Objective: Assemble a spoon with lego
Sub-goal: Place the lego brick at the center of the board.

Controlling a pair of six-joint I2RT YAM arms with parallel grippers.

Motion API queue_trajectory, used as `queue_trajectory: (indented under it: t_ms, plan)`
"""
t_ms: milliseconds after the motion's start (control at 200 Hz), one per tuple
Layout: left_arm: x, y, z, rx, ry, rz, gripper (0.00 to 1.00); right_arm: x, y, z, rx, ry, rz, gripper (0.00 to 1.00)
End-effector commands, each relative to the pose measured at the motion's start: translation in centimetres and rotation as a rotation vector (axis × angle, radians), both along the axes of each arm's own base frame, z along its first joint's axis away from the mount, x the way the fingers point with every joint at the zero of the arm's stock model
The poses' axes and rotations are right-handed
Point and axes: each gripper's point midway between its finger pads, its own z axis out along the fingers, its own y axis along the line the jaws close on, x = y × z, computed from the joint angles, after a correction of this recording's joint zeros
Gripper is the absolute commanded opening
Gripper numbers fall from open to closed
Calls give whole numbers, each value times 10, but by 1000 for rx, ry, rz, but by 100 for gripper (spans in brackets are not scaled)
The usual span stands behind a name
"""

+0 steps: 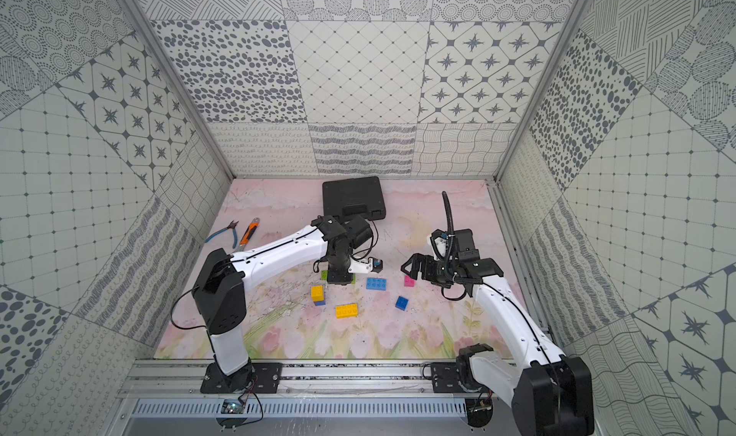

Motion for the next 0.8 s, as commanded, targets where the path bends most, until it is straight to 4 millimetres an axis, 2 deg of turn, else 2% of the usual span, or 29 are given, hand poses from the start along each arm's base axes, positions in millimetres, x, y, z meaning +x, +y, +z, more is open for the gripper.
queue_trajectory:
  t_ms: [0,210,280,375,395,410,450,545,665,795]
  plan:
    - [-3,-10,-20,20,39,42,22,-1,-5,6,-9,-20,-17,98]
    - [4,-12,-51,45,30,66,26,-5,-5,12,-5,-34,-18,98]
    - [6,-15,-60,41,31,82,37,-6,-6,11,-10,-32,-19,98]
    - [6,-19,-66,28,43,87,46,-6,-6,12,-13,-32,-19,98]
    - [7,-19,-67,26,38,91,49,-7,-7,12,-14,-33,-21,98]
    - [8,-19,-67,23,38,93,57,-7,-7,12,-14,-34,-21,98]
    - [8,-19,-66,19,40,101,71,-7,-7,13,-15,-37,-22,98]
    - [8,-20,-58,-7,31,95,82,-8,-8,15,-18,-39,-22,98]
    - [3,-20,-33,-62,8,84,83,-9,-9,14,-22,-41,-23,98]
    - [-27,-11,-24,-76,46,-15,82,-8,-8,13,-19,-39,-20,98]
